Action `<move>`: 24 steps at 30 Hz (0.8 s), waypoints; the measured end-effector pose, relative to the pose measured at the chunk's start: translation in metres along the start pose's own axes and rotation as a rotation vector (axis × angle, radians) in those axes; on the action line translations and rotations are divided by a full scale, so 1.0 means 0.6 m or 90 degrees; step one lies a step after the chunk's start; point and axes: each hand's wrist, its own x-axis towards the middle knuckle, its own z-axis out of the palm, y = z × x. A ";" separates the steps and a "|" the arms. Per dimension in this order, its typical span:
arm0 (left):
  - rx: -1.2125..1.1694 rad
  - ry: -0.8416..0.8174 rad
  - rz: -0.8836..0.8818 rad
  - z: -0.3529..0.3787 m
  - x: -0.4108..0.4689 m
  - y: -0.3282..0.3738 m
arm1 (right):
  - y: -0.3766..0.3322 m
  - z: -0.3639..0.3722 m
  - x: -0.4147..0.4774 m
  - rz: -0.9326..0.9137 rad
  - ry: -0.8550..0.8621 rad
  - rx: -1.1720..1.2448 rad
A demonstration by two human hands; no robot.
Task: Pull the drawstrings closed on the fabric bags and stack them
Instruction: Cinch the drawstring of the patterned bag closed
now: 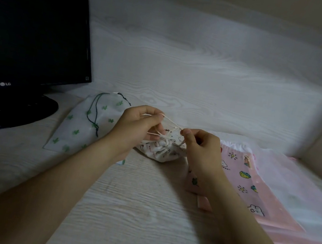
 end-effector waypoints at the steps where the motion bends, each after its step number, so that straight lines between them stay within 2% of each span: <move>1: -0.011 0.014 -0.006 0.000 0.001 0.001 | -0.001 0.001 0.000 -0.001 0.004 -0.002; 7: -0.017 0.116 -0.002 -0.005 0.010 -0.004 | -0.003 0.002 -0.003 -0.055 0.006 -0.044; 15: -0.244 0.191 -0.027 -0.013 0.021 0.006 | 0.001 0.006 0.000 -0.034 -0.112 -0.112; 21: -0.102 0.157 -0.065 -0.013 0.018 0.002 | 0.022 -0.001 0.012 -0.181 -0.089 -0.257; 24: 0.118 0.120 0.006 -0.014 0.010 -0.001 | 0.021 0.001 0.008 -0.210 -0.066 -0.258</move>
